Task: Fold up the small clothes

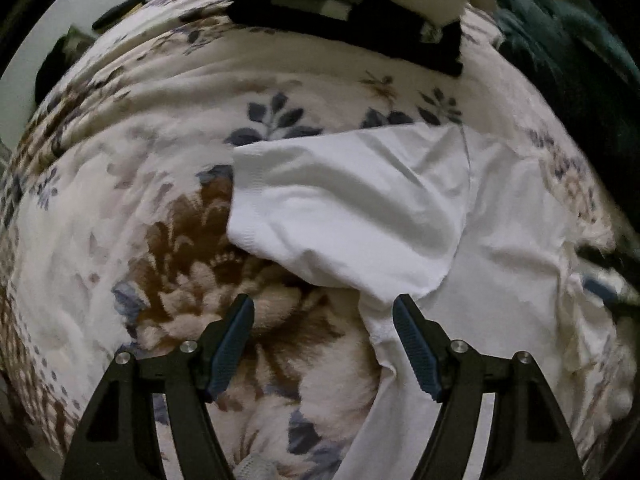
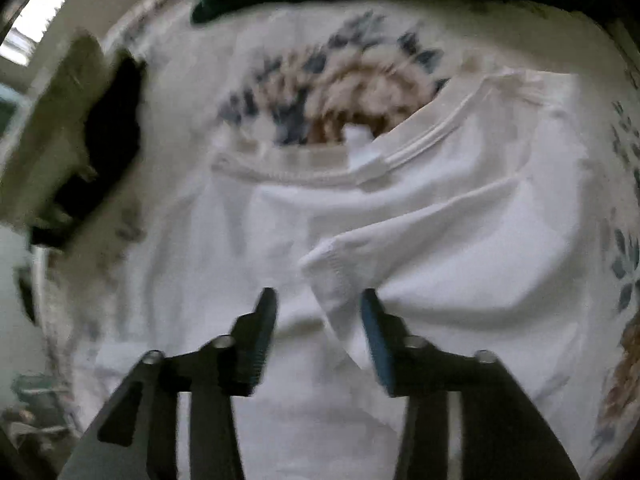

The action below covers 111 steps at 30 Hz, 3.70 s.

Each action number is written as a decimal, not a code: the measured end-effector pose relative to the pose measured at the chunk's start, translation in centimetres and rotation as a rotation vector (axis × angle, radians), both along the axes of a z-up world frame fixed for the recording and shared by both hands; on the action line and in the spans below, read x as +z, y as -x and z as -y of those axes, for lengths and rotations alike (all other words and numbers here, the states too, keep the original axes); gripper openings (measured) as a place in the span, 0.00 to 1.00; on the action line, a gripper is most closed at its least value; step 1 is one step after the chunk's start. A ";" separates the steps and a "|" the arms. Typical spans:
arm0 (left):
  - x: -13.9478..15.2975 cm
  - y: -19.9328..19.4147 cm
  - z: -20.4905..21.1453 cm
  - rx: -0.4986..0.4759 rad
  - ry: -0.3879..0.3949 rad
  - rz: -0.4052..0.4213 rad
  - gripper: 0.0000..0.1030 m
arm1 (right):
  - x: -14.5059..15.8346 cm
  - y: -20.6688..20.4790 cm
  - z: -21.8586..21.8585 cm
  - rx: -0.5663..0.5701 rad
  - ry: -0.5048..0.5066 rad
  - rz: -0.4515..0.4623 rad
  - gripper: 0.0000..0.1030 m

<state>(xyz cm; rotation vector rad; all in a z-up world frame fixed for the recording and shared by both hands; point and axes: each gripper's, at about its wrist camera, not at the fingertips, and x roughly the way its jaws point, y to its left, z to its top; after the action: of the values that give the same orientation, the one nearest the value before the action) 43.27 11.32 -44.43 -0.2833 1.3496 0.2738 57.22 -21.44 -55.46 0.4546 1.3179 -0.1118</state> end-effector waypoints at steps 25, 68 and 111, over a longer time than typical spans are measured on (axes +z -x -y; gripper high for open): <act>0.4 -6.4 -0.9 0.324 0.347 0.245 0.06 | -0.2 10.4 5.5 -0.049 0.172 -0.115 0.94; -3.0 -15.2 10.2 -0.380 0.171 -0.027 0.77 | 3.2 11.8 6.4 -0.029 0.010 -0.164 0.75; -0.7 21.8 42.2 -0.197 0.180 -0.166 0.03 | -1.1 -1.1 26.4 0.402 -0.384 -0.117 0.76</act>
<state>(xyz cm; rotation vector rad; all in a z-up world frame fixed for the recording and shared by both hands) 21.44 -30.92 -45.17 -0.2801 1.5580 0.0099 58.29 -47.86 -56.53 0.5021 1.5277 0.4625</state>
